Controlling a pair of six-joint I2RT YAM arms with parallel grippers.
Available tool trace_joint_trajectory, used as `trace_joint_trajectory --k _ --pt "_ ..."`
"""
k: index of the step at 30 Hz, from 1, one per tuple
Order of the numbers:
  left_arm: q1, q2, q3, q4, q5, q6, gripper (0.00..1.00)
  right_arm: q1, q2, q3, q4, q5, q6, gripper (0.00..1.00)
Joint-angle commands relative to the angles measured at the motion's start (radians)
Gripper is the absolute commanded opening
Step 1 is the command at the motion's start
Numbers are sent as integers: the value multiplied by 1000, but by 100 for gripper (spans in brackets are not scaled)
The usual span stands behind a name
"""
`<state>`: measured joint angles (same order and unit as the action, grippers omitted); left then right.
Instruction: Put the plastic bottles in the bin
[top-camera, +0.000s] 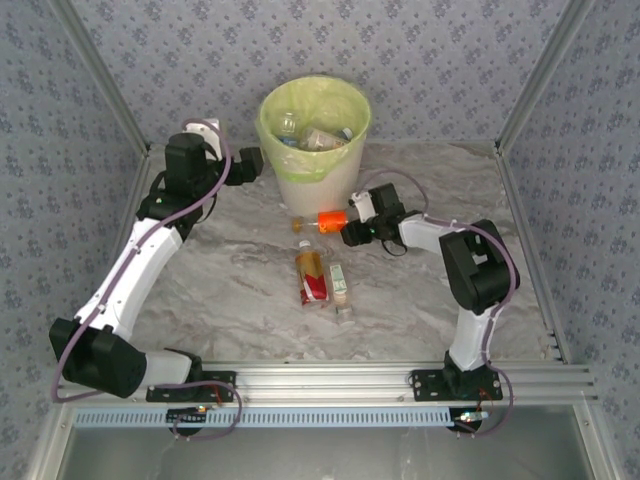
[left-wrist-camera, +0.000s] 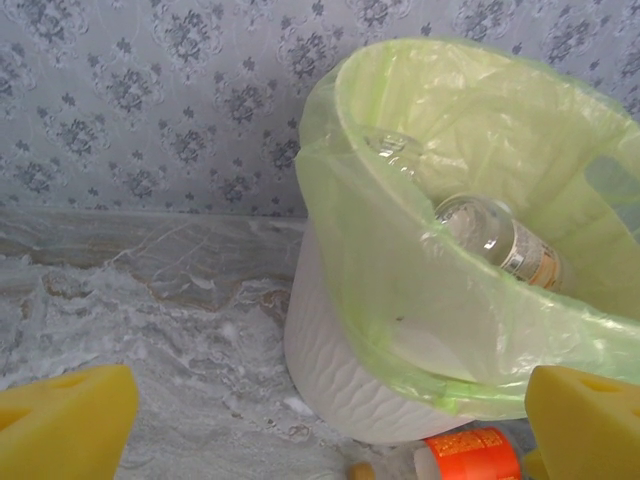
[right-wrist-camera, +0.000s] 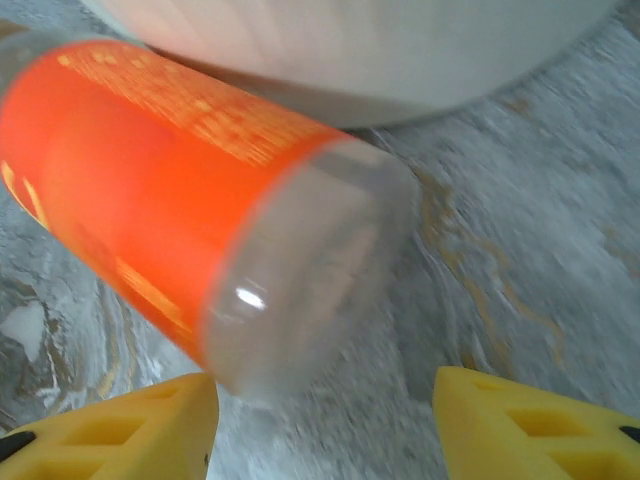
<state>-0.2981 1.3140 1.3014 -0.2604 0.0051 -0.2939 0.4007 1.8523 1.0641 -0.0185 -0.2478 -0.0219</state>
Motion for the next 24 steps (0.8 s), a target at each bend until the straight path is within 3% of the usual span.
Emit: trace_joint_trajectory --k 1,5,11,15,20,24 --pt "10 -18 -3 10 -15 -26 99 -8 -93 -57 -6 70 57 61" --pt "13 -11 -9 12 -11 -35 100 -8 -159 -131 -16 81 48 62" --pt "19 3 -17 -8 -27 -79 99 12 -146 -72 -38 54 37 78" --pt "29 6 -66 -51 -130 -229 100 12 -102 -31 40 35 152 90" --pt "80 12 -190 -50 -128 -416 99 15 -64 3 88 13 273 97" --pt "93 60 -236 -64 -97 -477 99 18 -54 4 112 52 329 100"
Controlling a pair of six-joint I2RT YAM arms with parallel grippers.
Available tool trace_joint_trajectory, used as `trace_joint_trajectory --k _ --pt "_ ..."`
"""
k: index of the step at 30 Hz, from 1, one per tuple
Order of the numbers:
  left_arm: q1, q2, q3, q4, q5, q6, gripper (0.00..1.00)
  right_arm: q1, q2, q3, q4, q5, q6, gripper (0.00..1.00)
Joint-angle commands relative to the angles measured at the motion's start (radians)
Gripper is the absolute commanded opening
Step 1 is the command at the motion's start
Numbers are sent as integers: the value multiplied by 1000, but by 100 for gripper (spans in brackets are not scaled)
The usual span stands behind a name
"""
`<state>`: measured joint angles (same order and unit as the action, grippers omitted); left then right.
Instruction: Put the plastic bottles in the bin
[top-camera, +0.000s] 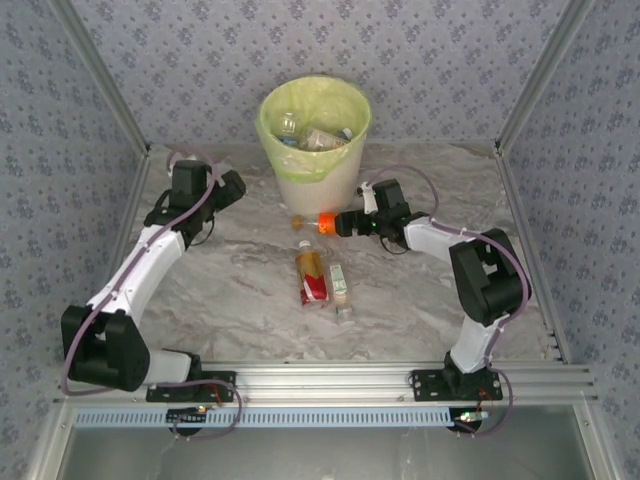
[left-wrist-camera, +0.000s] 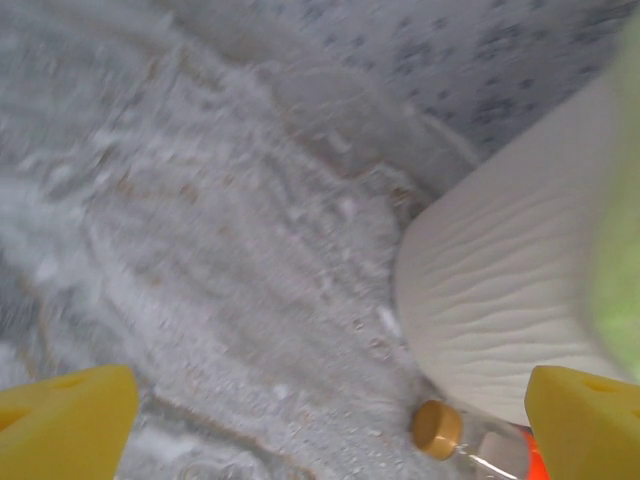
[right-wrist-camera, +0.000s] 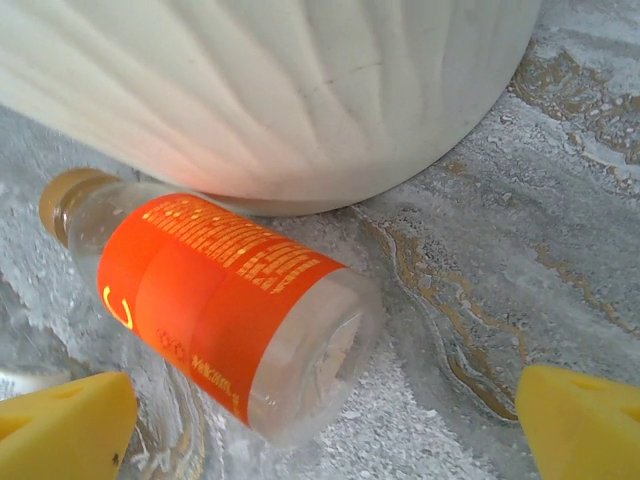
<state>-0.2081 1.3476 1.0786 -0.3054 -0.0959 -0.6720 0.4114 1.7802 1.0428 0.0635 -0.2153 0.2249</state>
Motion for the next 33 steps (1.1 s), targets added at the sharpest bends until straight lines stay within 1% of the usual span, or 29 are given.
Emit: trace_joint_trajectory --k 1,3,7,10,14,21,25,30,33 --pt "3 46 -21 -20 11 -112 100 7 24 31 30 36 88 100" --pt "3 87 -31 -23 33 -145 99 5 39 45 30 46 98 100" --pt "-10 174 -13 -42 68 -194 99 5 78 91 25 -50 105 100" --pt "-37 235 19 -57 93 -198 99 11 101 114 22 -81 114 100" --pt "-77 326 90 -109 101 -187 100 13 118 122 25 -86 129 100" --pt "-100 466 205 -177 161 -218 99 25 123 111 49 -102 134 100" --pt "-132 547 283 -255 162 -222 99 35 133 104 77 -144 132 100" --pt "-155 609 305 -278 172 -255 99 53 141 105 82 -149 126 100" --pt "-166 635 308 -278 201 -261 99 58 132 90 97 -177 125 100"
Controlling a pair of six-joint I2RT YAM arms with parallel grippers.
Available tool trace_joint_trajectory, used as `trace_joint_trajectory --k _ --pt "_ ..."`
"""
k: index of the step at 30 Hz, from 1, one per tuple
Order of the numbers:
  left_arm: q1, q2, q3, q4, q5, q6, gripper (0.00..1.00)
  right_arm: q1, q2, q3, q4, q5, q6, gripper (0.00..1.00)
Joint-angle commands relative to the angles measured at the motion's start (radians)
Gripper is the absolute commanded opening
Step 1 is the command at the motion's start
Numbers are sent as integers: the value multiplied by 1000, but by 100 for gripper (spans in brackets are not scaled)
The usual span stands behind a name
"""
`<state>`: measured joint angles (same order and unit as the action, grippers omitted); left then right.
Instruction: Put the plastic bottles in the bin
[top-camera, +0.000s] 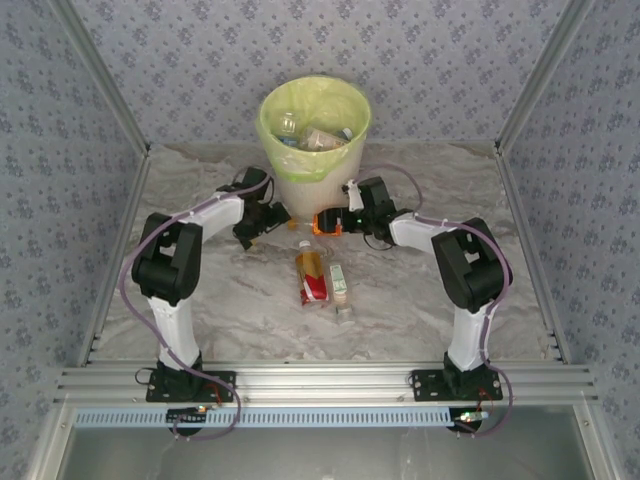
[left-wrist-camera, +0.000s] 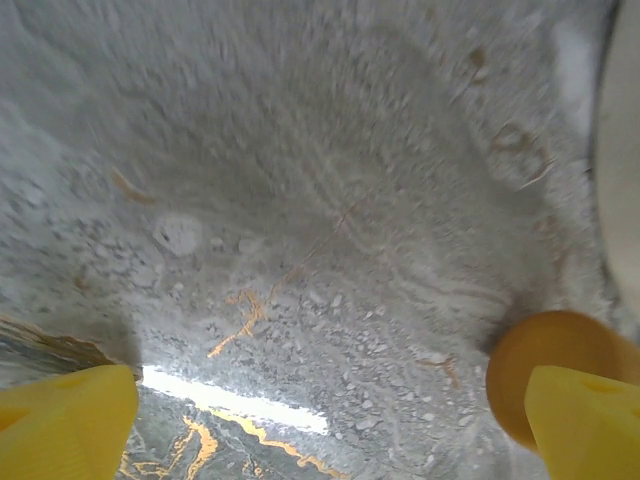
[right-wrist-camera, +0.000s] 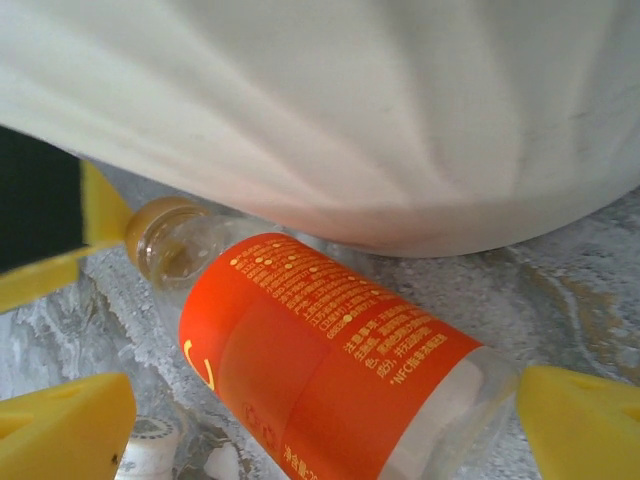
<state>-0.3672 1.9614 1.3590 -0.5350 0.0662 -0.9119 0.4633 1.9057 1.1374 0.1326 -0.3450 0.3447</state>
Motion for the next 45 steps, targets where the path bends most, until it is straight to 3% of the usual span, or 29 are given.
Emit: trace_joint_trajectory --k 1,17,19,22,29,35,40,45 --pt "-12 24 27 -50 50 -19 99 9 -1 -13 36 -61 6 100" --pt "-85 -10 25 -61 64 23 99 99 -257 -239 -17 -115 -96 99" --pt "-85 -16 32 -76 48 34 99 107 -302 -262 -55 -24 -99 100" --pt "-83 -36 28 -89 11 44 100 113 -346 -249 -170 217 -132 100" --pt "-50 -86 -43 -38 -2 11 99 146 -140 12 -352 319 -369 96" --pt "-49 -65 -55 -35 -2 12 100 151 42 195 -386 384 -397 84" --pt "-47 -35 -46 -39 1 15 99 167 142 249 -377 372 -450 82" --pt "-47 -34 -35 -45 -5 20 99 181 187 268 -403 403 -445 74"
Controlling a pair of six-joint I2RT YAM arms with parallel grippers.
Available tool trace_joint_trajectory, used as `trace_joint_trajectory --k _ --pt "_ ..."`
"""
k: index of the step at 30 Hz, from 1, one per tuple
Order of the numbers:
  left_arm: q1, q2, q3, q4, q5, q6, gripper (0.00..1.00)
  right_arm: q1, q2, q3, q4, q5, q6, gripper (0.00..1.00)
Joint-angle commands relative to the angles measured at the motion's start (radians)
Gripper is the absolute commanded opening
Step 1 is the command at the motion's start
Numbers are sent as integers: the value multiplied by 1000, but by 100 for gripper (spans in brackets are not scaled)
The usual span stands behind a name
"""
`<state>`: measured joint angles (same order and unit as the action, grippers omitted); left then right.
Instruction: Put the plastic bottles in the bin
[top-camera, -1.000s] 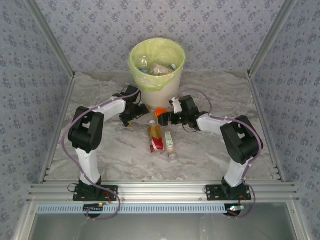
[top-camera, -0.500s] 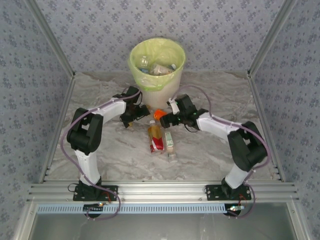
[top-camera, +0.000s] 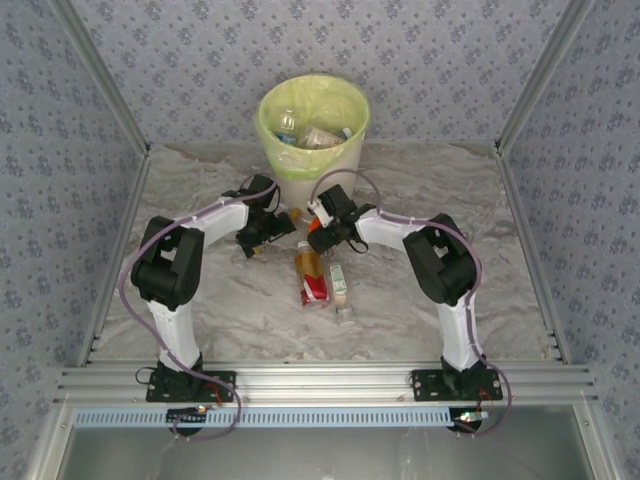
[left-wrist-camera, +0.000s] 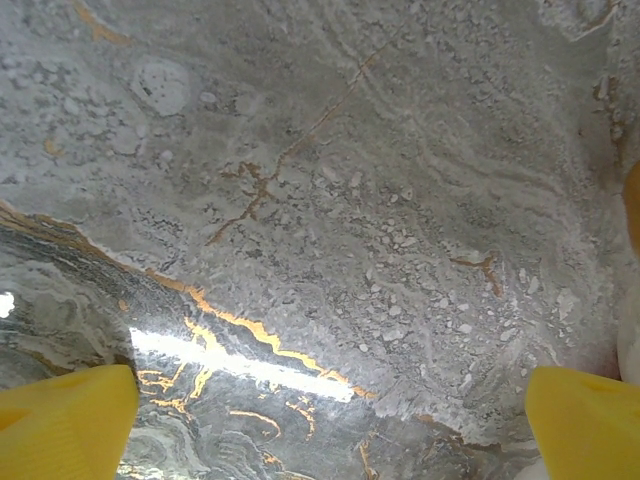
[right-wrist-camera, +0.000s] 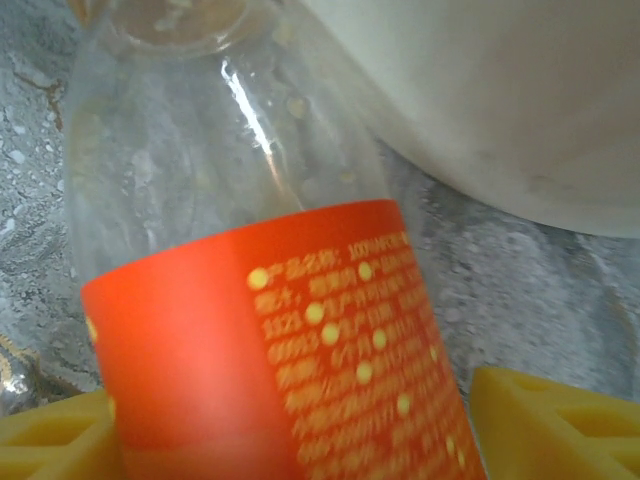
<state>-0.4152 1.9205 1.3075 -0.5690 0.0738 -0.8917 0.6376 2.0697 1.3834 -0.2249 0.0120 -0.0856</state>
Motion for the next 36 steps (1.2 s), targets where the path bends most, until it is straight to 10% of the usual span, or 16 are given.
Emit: trace_joint_trajectory --k 1,11,36 --pt "1 3 15 -12 -12 2 100 8 22 13 -41 66 -7 70" --pt "1 -88 -32 41 7 56 99 10 -209 -181 23 146 55 43" --pt "23 -429 -357 483 -30 62 100 -1 -944 -351 -199 133 -117 37"
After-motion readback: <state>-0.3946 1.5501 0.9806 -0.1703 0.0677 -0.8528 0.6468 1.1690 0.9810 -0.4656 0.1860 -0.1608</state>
